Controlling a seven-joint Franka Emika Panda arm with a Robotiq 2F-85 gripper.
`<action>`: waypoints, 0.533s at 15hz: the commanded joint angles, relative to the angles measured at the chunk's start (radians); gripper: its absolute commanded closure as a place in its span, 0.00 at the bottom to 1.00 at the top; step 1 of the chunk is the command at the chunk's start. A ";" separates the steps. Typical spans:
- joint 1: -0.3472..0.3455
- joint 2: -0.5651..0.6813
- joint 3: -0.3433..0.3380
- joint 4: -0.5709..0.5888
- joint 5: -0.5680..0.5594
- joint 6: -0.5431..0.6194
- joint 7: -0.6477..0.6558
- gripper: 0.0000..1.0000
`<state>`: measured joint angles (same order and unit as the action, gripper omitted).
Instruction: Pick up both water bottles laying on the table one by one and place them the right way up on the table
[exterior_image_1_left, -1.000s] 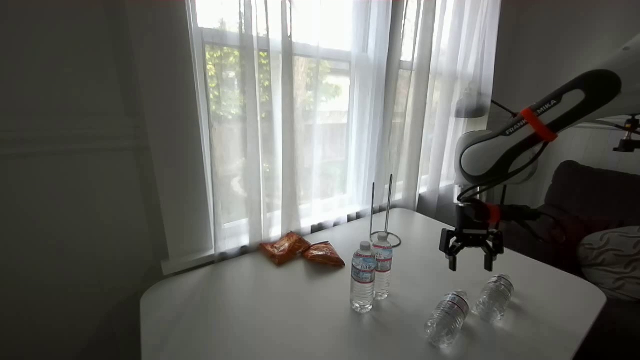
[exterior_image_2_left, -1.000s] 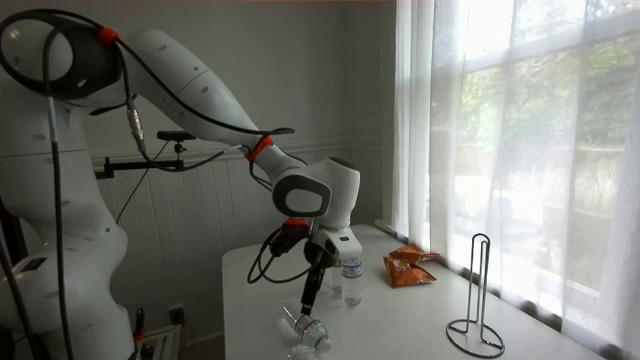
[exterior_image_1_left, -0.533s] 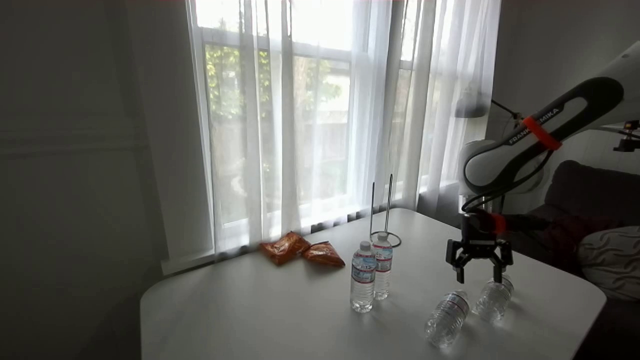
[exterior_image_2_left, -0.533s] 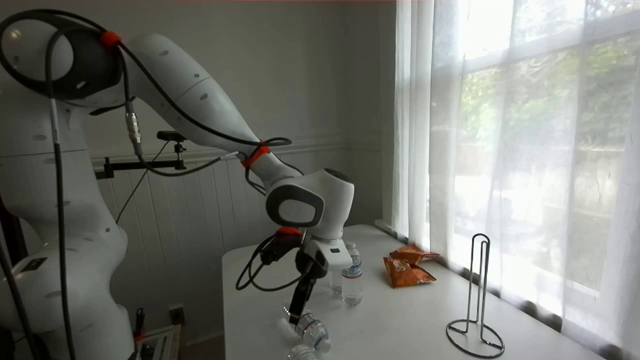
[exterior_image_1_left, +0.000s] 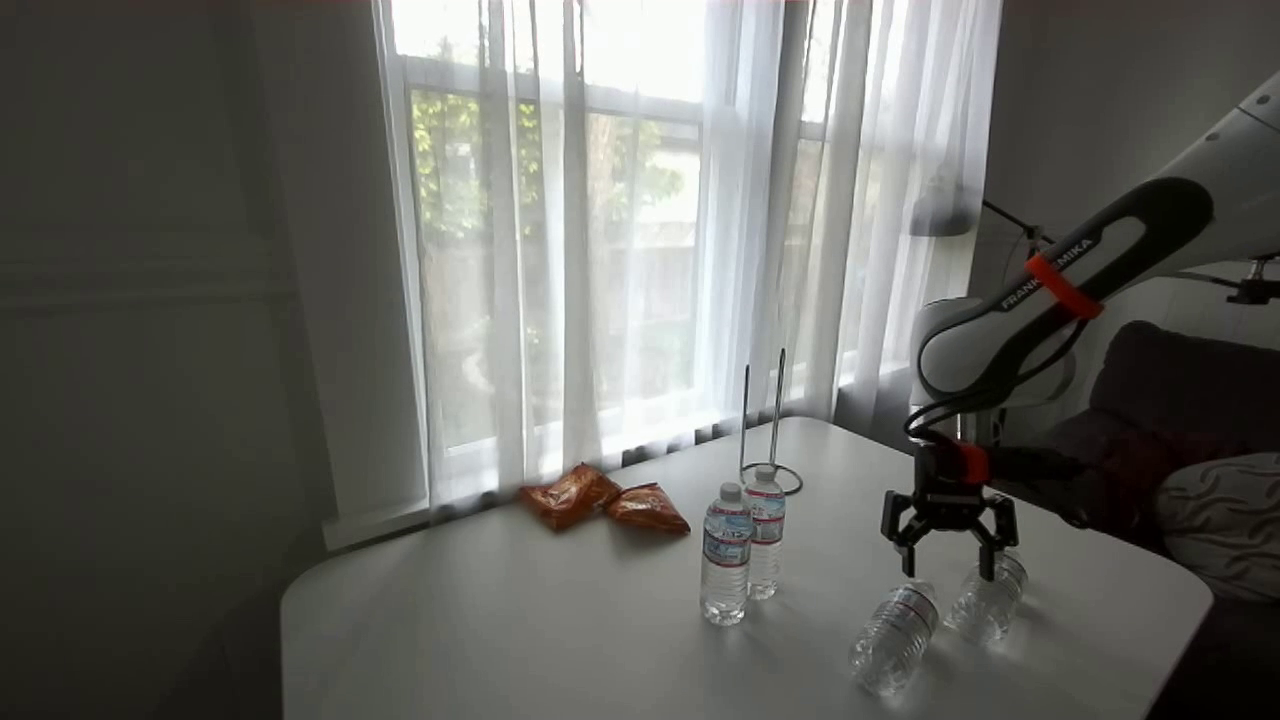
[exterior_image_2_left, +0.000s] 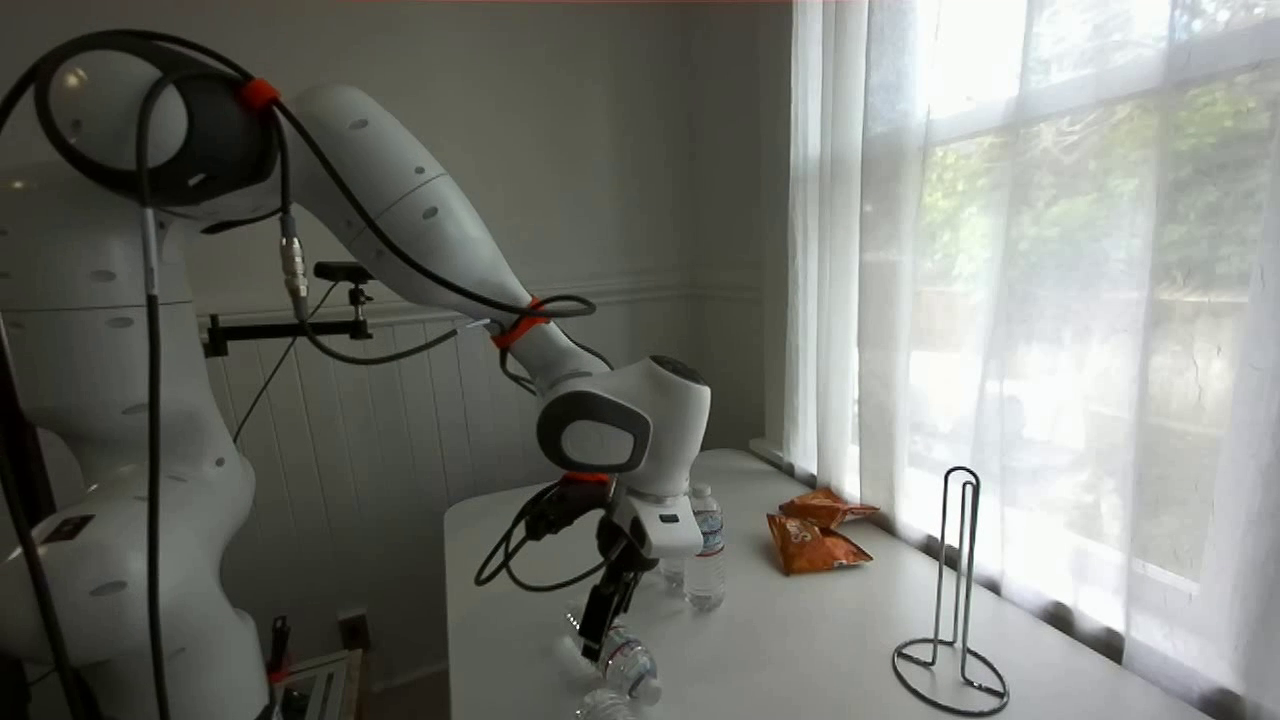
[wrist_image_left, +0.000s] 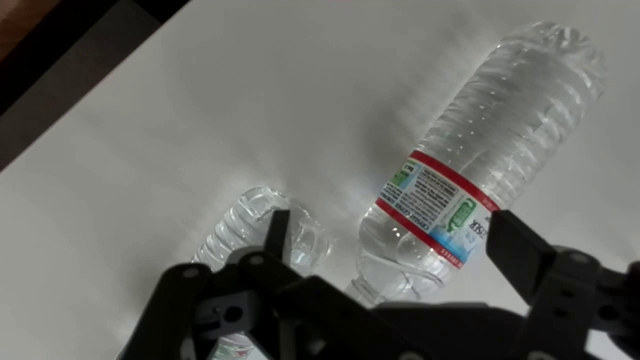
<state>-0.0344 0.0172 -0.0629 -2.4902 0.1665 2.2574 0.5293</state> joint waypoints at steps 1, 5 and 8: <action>0.009 0.016 0.017 -0.014 0.055 0.060 0.044 0.00; 0.021 0.046 0.026 -0.018 0.082 0.131 0.116 0.00; 0.033 0.071 0.032 -0.020 0.079 0.170 0.171 0.00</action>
<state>-0.0156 0.0726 -0.0406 -2.4912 0.2268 2.3701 0.6404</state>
